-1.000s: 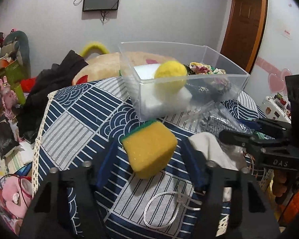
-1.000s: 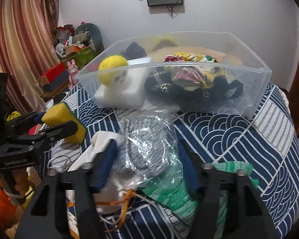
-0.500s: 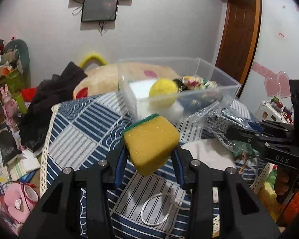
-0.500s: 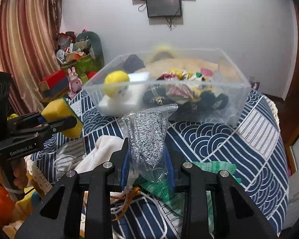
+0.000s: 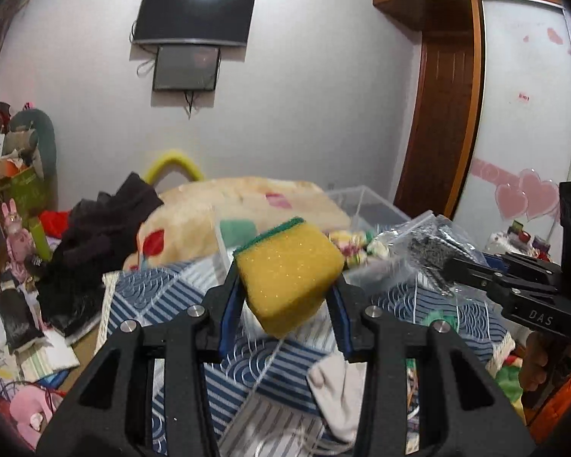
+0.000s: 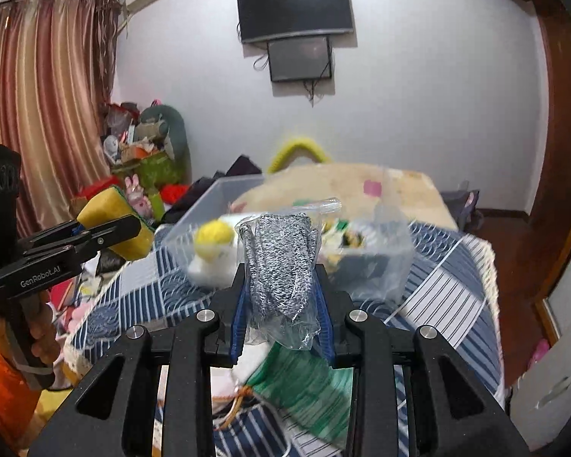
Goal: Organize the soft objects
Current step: 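Place the sponge in the box with the left tool while the right tool places the scrubber bag there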
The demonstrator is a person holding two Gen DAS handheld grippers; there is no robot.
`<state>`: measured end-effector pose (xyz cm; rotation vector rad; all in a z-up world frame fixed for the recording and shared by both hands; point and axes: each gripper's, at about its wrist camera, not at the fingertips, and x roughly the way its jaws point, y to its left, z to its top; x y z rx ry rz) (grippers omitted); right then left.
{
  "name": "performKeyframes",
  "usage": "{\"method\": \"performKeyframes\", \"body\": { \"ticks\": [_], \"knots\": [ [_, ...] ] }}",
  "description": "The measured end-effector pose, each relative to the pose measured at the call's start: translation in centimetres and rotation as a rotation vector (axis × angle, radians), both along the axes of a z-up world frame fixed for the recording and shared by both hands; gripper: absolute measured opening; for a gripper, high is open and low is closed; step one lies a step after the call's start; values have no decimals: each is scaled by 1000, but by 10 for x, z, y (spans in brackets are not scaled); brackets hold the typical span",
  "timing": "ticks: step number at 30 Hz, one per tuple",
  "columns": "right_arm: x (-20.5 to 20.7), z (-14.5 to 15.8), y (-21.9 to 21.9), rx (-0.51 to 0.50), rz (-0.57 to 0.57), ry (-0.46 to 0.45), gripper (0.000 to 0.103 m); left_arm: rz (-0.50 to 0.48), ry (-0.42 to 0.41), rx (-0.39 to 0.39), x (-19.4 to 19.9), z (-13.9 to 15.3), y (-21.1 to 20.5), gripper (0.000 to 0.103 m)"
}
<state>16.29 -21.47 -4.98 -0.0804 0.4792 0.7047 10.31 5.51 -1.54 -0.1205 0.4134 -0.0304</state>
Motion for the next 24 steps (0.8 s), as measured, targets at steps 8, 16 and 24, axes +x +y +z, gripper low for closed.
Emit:
{"method": "performKeyframes", "body": {
  "ticks": [8,16,24],
  "knots": [
    [19,23,-8,34,-62,-53,28,21,-21,-14,24,15,6,41],
    [49,28,5,9,-90,-48,28,76,20,10,69,9,14,41],
    [70,17,23,-50,-88,-5,28,134,101,35,109,-11,17,41]
  ]
}}
